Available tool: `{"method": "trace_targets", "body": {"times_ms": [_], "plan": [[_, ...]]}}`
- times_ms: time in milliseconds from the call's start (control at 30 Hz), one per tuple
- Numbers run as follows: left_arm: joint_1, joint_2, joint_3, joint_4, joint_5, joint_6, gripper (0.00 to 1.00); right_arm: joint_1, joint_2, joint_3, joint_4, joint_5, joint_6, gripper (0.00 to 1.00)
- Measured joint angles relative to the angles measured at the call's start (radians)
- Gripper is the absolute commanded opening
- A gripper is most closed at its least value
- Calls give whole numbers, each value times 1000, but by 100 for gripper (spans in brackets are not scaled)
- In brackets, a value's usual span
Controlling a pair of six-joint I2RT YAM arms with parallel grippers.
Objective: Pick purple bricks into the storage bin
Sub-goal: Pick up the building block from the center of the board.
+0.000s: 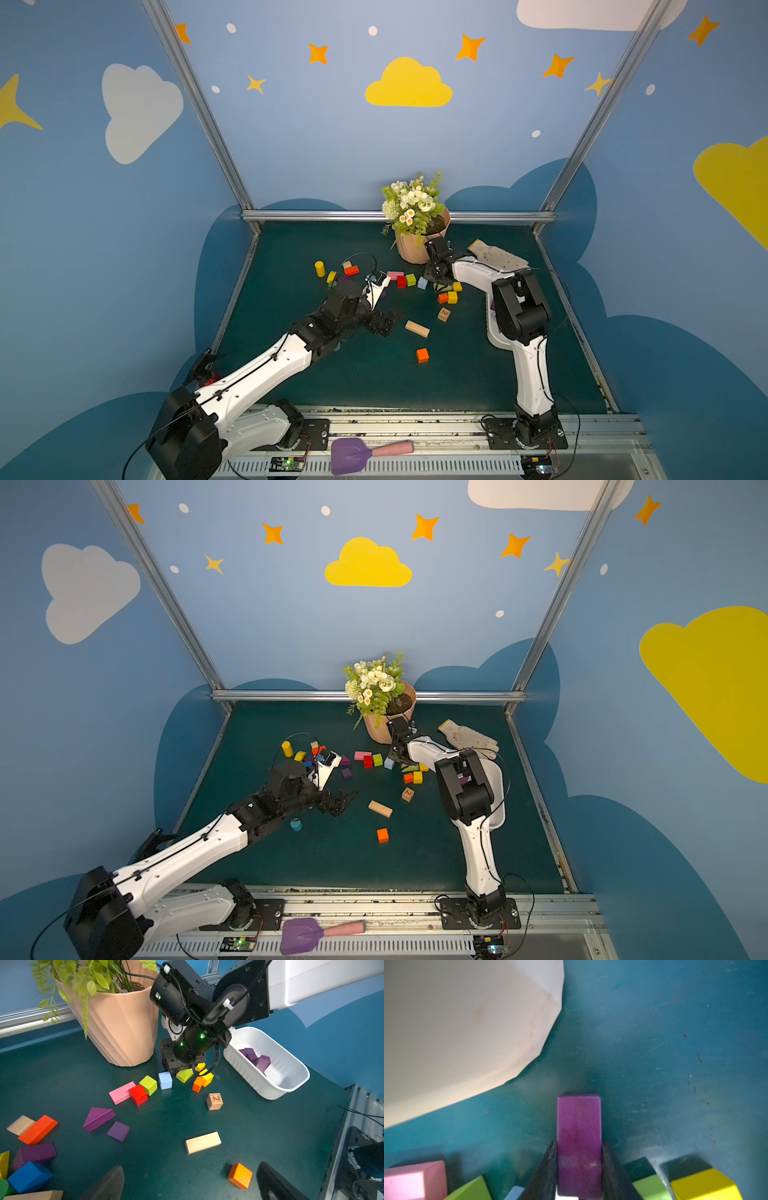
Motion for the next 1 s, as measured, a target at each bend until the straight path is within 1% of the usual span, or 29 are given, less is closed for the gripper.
{"method": "trace_targets", "body": {"times_ms": [400,567,1000], "plan": [[0,0,0,0,0,-1,100,0,-94,-148,71,-27,-2,25],[0,0,0,0,0,-3,100,-5,-128,-166,84,-36,1,25],[2,0,0,0,0,-3,100,-8,-275,-217,107,-39,2,26]]}}
